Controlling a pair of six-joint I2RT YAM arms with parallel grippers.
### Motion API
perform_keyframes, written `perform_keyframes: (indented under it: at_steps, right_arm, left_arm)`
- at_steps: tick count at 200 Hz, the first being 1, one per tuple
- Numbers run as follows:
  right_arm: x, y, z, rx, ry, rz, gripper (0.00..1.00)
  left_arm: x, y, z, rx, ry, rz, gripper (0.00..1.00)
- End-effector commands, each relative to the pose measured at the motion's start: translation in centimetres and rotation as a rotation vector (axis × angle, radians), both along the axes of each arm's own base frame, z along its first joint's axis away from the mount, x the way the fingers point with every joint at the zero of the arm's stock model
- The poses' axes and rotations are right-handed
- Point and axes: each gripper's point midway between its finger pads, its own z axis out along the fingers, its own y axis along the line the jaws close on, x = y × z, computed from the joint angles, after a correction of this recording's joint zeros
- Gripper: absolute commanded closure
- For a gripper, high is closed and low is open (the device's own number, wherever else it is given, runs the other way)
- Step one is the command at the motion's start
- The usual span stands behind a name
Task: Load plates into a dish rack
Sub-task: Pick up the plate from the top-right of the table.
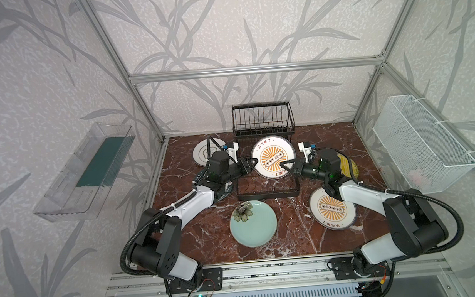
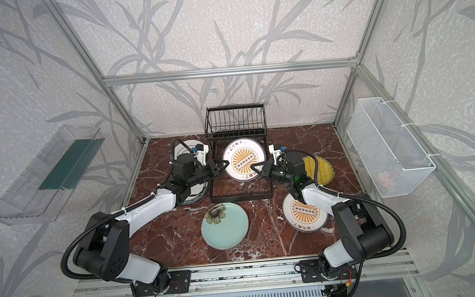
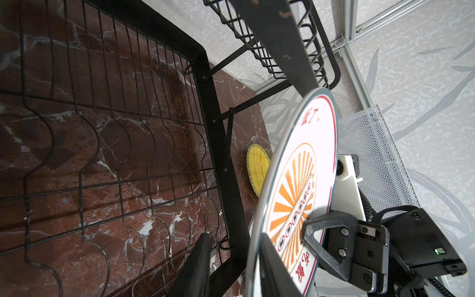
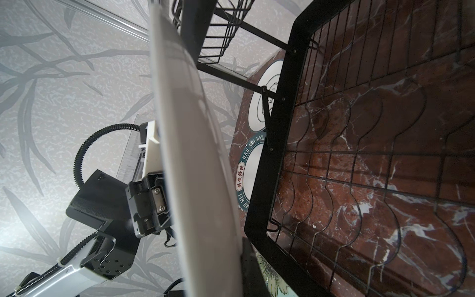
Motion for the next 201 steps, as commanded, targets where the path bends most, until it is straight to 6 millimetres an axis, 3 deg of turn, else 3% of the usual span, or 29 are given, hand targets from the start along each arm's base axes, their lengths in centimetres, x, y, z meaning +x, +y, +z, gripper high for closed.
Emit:
perform_keyframes:
  at_steps: [1,29,109,201]
  right_arm:
    - [-0.5,-0.1,3.1,0.008,-0.123,0.002,1.00]
    - [-0.7,-0.3,3.5,-0.016,-0.142,0.003,1.00]
    - [-1.4,-1.5,5.0,-0.105,-0.202,-0.040,1.00]
    - [-2.1,-2.6,10.2,-0.171,-0.334,-0.076,1.00]
  left_arm:
    - [0.1,0.0,2.5,-0.003,-0.065,-0.001,0.63]
    - [-0.2,0.2,2.7,0.034,-0.075,-0.010,0.51]
    - [-0.9,2.2,3.9,0.195,-0.118,0.025,0.50]
    - [-1.9,5.3,5.3,0.375,-0.170,0.086,0.48]
